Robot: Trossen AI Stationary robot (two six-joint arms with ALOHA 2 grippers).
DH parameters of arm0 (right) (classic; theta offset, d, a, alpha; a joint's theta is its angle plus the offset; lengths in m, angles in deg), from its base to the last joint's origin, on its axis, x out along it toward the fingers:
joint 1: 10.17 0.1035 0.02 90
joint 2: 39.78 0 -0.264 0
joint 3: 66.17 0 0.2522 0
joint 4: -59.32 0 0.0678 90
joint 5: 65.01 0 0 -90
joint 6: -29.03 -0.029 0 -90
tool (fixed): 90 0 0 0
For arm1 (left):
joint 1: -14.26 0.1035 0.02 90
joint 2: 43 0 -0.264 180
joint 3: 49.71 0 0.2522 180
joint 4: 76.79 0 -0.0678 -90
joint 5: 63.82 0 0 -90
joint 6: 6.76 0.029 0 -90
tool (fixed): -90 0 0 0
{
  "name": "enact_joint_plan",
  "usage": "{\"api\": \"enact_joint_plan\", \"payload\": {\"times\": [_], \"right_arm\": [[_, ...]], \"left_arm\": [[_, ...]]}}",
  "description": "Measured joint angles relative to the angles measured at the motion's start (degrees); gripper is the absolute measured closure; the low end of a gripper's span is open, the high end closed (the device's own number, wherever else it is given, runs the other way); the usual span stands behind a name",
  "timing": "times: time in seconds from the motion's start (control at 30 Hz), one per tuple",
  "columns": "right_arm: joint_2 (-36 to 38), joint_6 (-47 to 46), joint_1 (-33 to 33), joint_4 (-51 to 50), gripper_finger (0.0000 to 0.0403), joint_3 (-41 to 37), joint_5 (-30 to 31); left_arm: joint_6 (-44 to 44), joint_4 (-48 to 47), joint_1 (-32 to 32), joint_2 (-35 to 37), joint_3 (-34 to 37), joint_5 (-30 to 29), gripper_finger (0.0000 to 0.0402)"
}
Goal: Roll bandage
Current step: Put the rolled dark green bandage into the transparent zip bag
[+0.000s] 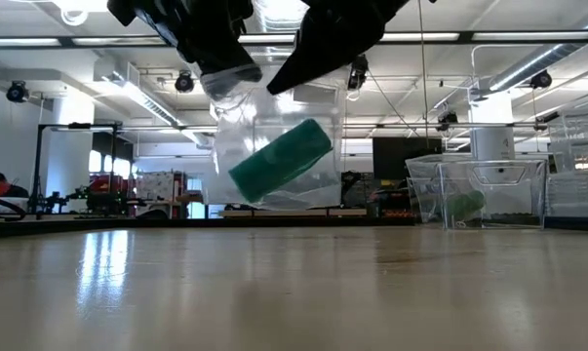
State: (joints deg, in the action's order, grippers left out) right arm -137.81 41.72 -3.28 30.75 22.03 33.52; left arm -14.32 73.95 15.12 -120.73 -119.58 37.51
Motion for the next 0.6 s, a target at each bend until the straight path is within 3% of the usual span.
{"api": "enact_joint_plan", "payload": {"times": [0.1,0.33,0.6], "right_arm": [[0.07,-0.07,0.10,-1.29,0.0396,0.06,-0.63],[0.84,-5.24,0.14,-4.88,0.0401,0.08,-7.61],[1.59,-5.24,0.25,-5.82,0.0402,3.86,-10.28]], "left_arm": [[3.38,-6.09,-0.02,0.53,-0.75,-2.74,0.0390],[6.56,-28.41,-0.06,2.42,-9.29,-13.33,0.0351],[6.13,-31.47,-0.24,9.74,-8.98,-15.14,0.0281]]}}
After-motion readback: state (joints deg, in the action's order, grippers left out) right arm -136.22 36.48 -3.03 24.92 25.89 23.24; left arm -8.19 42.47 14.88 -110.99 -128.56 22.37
